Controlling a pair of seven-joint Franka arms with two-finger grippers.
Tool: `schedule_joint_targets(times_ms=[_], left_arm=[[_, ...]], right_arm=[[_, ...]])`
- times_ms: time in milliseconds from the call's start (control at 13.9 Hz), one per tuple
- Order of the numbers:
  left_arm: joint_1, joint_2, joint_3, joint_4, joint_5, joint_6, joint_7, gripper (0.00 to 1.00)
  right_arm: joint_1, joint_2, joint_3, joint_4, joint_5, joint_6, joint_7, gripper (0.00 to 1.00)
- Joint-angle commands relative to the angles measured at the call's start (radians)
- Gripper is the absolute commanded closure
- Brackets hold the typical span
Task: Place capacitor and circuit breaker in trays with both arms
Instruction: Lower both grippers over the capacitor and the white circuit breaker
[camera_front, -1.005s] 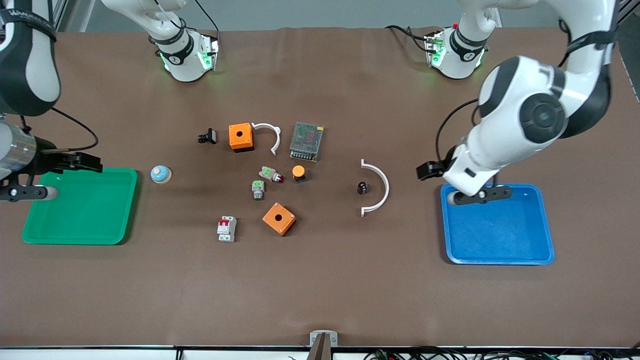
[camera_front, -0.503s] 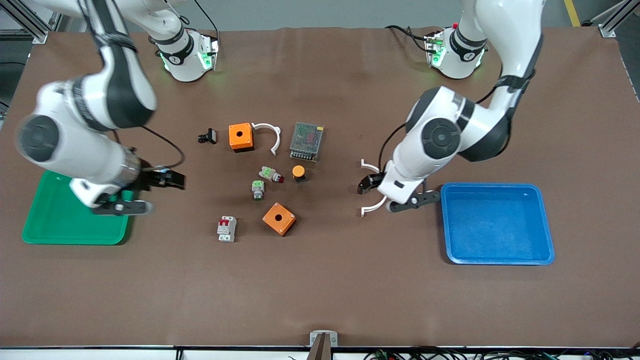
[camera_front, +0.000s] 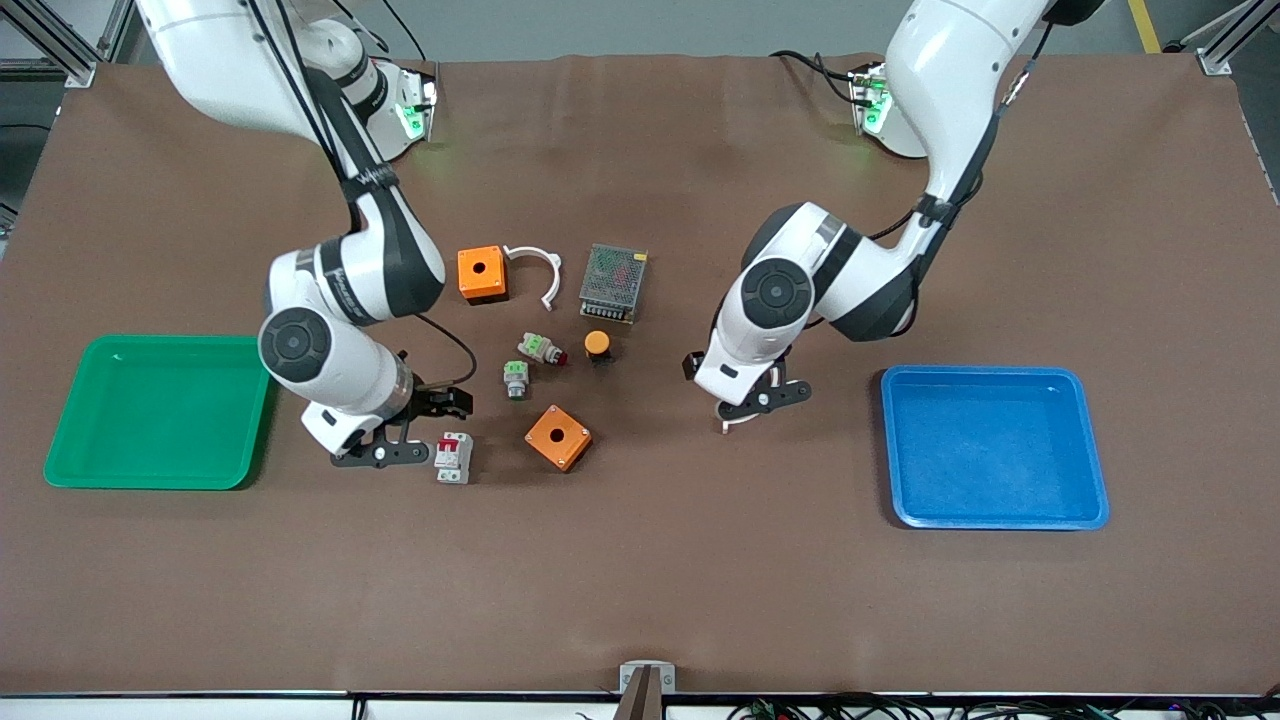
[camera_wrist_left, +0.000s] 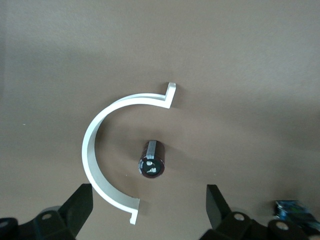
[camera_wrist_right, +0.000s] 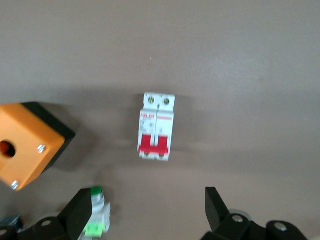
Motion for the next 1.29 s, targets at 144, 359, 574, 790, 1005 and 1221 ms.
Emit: schedule_joint_targets(times_ms=[144, 359, 574, 790, 1005, 1221], left_arm=[[-0.011, -0.004, 0.004, -0.094, 0.041, 0.147, -0.06, 0.0], [-0.018, 0.005, 0.004, -0.121, 0.064, 0.18, -0.062, 0.0], [-0.027, 0.014, 0.005, -0.141, 0.065, 0.231, -0.06, 0.03], [-0.026, 0.028, 0.007, -0.15, 0.106, 0.266, -0.057, 0.07], [-0.026, 0.046, 0.005, -0.15, 0.137, 0.268, -0.062, 0.17], [-0.026, 0.048, 0.005, -0.15, 0.137, 0.268, -0.063, 0.28]], right_arm=[[0.006, 0.111, -0.009, 0.049, -0.029, 0.112, -0.013, 0.0], [0.01, 0.148, -0.009, 0.051, -0.03, 0.17, -0.013, 0.0], [0.007, 0.179, -0.009, 0.054, -0.029, 0.208, -0.012, 0.0], [0.007, 0.19, -0.009, 0.054, -0.029, 0.228, -0.013, 0.1], [0.006, 0.203, -0.009, 0.054, -0.021, 0.242, -0.001, 0.3], [0.006, 0.208, -0.009, 0.052, -0.018, 0.255, 0.0, 0.64]])
